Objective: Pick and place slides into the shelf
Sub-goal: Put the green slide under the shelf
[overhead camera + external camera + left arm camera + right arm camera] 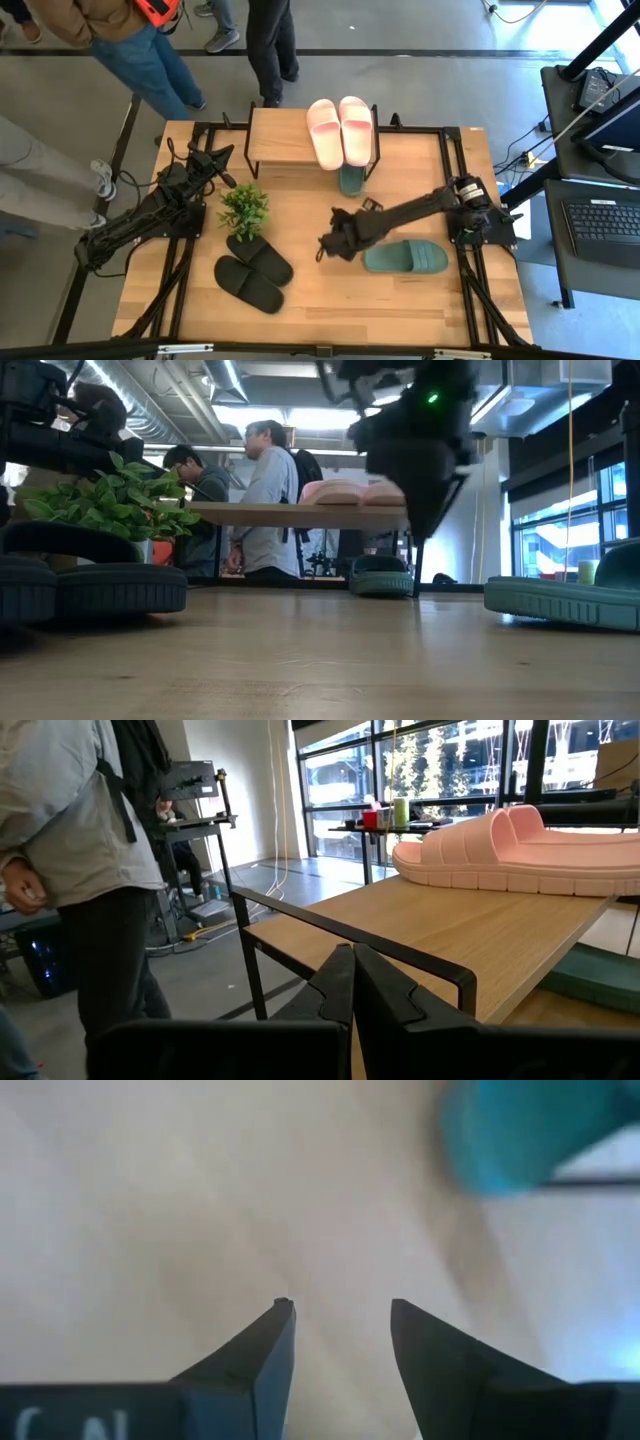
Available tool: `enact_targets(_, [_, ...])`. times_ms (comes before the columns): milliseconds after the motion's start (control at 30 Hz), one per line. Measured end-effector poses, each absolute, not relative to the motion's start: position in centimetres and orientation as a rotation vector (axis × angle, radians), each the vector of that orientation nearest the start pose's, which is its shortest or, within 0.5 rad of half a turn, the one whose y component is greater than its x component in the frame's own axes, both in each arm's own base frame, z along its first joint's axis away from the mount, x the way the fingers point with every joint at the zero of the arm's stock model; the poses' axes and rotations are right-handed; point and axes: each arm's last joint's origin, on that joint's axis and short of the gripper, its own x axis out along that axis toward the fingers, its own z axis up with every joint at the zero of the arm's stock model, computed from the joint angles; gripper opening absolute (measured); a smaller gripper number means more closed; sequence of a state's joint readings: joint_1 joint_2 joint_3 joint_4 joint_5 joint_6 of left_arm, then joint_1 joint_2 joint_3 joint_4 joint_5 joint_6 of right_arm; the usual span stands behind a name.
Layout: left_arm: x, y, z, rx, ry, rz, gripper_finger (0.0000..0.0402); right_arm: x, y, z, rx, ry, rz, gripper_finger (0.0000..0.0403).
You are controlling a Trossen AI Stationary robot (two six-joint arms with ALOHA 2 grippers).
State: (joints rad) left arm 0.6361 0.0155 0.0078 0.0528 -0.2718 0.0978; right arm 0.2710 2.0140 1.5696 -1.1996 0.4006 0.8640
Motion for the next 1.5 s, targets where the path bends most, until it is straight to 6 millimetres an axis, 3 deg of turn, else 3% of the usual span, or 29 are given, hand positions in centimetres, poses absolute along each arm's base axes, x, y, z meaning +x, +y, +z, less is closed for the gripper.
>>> enact_targets(333, [7.3, 6.4, 17.0, 0.083, -0.009, 0.909, 0.0, 32.9, 13.3, 19.9, 0.457, 1.345, -1.078, 0.0168])
enact_targets(800, [7.3, 6.4, 17.0, 0.082, -0.01, 0.909, 0.0, 29.7, 17.1, 20.3, 0.699, 1.412, -1.343, 0.0168])
enact_targets(1200, [7.3, 6.4, 17.0, 0.082, -0.01, 0.909, 0.0, 28.9, 17.3, 20.2, 0.659, 1.414, -1.397, 0.0168])
enact_targets(1500, [7.3, 6.4, 17.0, 0.082, -0.01, 0.909, 0.0, 27.7, 16.7, 18.4, 0.592, 1.461, -1.471, 0.0168])
